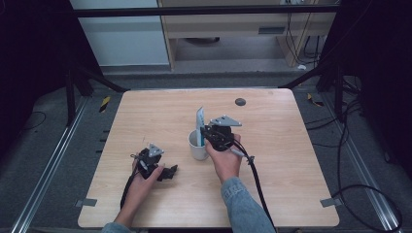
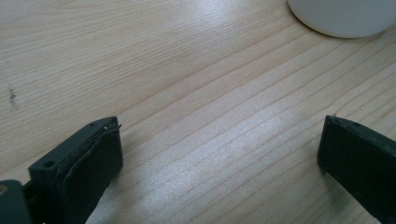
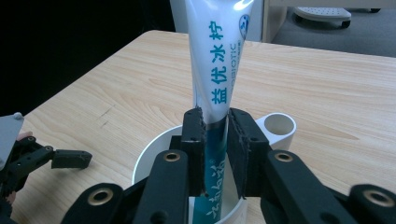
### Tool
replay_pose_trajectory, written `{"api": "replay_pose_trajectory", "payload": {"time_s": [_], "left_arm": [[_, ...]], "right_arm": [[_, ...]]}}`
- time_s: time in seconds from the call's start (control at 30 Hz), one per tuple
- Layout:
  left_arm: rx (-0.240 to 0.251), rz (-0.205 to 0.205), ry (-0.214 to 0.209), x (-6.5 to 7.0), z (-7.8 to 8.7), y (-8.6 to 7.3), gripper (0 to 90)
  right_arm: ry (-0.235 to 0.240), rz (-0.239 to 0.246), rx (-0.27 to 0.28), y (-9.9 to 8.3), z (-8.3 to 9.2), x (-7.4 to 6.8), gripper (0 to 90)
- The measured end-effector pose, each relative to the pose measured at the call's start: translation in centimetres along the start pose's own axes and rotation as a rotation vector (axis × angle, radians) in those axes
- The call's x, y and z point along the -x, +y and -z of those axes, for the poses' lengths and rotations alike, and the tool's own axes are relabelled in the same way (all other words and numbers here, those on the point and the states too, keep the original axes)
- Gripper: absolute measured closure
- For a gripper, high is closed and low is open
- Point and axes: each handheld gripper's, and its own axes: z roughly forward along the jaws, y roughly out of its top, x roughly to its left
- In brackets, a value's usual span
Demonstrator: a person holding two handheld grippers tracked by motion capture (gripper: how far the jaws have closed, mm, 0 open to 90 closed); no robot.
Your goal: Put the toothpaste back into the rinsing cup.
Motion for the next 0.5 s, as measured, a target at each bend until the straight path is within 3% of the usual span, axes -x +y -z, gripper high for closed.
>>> {"api": "replay_pose_trajectory", "payload": {"time_s": [0.3, 0.5], "left_arm": [[0.000, 0.000, 0.000, 0.01, -0.01, 0.01, 0.0], [0.000, 0.000, 0.000, 0.01, -0.01, 0.01, 0.0]], "right_arm": [[-0.006, 0.011, -0.011, 0.11, 0.32, -0.17, 67.1], [-0.021, 0.048, -0.021, 0.27, 0.66, -0.38, 61.3]]}}
